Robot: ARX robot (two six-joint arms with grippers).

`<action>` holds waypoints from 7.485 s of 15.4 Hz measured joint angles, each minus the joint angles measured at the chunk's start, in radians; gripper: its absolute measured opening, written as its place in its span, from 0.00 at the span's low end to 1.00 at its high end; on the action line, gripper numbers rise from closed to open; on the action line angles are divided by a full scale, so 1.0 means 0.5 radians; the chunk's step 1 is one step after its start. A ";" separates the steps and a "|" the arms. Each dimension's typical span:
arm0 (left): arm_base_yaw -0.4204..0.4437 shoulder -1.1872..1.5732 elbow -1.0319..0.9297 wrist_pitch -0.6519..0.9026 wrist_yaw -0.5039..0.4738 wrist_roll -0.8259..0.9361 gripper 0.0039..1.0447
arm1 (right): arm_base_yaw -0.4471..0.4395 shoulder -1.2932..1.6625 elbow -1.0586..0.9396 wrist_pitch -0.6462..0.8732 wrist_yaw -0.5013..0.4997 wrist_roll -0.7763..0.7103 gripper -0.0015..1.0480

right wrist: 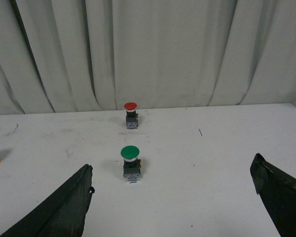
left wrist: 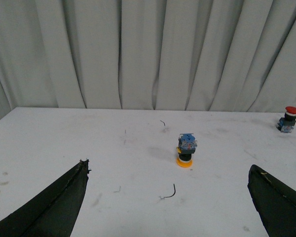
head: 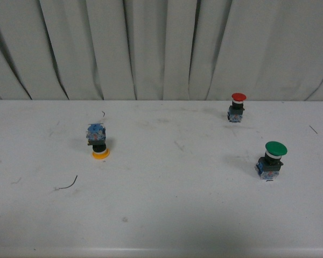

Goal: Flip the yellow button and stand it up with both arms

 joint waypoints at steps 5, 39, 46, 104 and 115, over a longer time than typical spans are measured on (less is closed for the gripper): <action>0.000 0.000 0.000 0.000 0.000 0.000 0.94 | 0.000 0.000 0.000 0.000 0.000 0.000 0.94; -0.333 4.458 2.990 -0.369 -0.069 -0.272 0.94 | 0.000 -0.001 0.000 0.001 0.000 0.000 0.94; -0.306 4.481 3.007 -0.361 -0.111 -0.229 0.79 | 0.000 -0.001 0.000 0.001 0.000 0.000 0.94; -0.393 3.081 0.961 2.418 1.313 -2.275 0.32 | -0.447 2.270 0.191 2.450 -0.818 0.076 0.94; -0.320 3.086 0.963 2.461 1.326 -2.276 0.32 | 0.172 3.474 1.476 2.570 -1.119 0.735 0.94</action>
